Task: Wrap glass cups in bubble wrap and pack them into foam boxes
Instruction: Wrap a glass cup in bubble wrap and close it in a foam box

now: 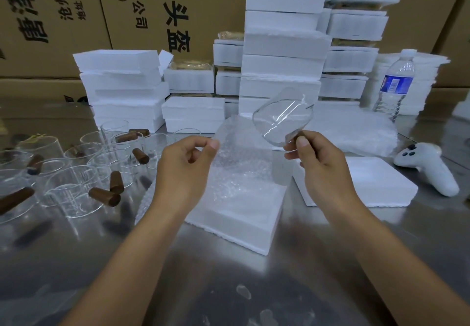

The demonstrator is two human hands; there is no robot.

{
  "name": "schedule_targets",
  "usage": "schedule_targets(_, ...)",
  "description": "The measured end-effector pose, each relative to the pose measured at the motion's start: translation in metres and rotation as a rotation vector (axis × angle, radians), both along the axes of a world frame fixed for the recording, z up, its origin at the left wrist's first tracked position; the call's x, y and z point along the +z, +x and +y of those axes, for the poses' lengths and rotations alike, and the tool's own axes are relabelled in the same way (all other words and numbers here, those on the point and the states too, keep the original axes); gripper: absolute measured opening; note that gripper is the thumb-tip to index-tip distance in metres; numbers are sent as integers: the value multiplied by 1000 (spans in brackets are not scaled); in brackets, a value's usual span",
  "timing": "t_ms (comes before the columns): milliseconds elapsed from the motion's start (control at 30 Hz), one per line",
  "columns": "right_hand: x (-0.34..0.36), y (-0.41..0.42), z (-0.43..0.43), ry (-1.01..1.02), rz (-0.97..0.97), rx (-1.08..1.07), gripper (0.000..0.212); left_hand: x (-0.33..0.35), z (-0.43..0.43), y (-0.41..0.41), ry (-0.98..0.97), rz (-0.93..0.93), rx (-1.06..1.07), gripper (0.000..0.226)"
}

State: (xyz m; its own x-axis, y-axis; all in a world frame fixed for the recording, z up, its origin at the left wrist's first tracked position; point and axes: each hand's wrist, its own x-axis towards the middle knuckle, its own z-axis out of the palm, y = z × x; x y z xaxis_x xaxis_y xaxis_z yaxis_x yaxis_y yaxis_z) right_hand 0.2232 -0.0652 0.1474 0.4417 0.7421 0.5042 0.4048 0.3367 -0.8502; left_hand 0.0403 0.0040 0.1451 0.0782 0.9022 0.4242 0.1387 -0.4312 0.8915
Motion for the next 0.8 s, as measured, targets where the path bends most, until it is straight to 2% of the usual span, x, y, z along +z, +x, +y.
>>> schedule_targets(67,-2,1,-1,-24,-102,-62,17,3,-2,0,8,-46,6,17)
schedule_targets(200,-7,3,-3,-97,-508,-240,13,9,-9,2,40,-130,-51,17)
schedule_targets(300,-8,1,-4,-110,-627,-248,15,12,-14,3,96,-131,-105,16)
schedule_targets(500,-8,-6,-5,-50,-655,-101,16,12,-21,7,191,-139,-167,7)
schedule_targets(667,-9,-6,-5,-70,-637,-188,16,9,-29,9,468,110,-112,20)
schedule_targets(733,-6,-7,-6,-134,-483,-159,23,9,-33,11,527,156,-122,19)
schedule_targets(800,-4,-5,-5,-164,-314,-147,20,7,-36,13,542,181,-146,13)
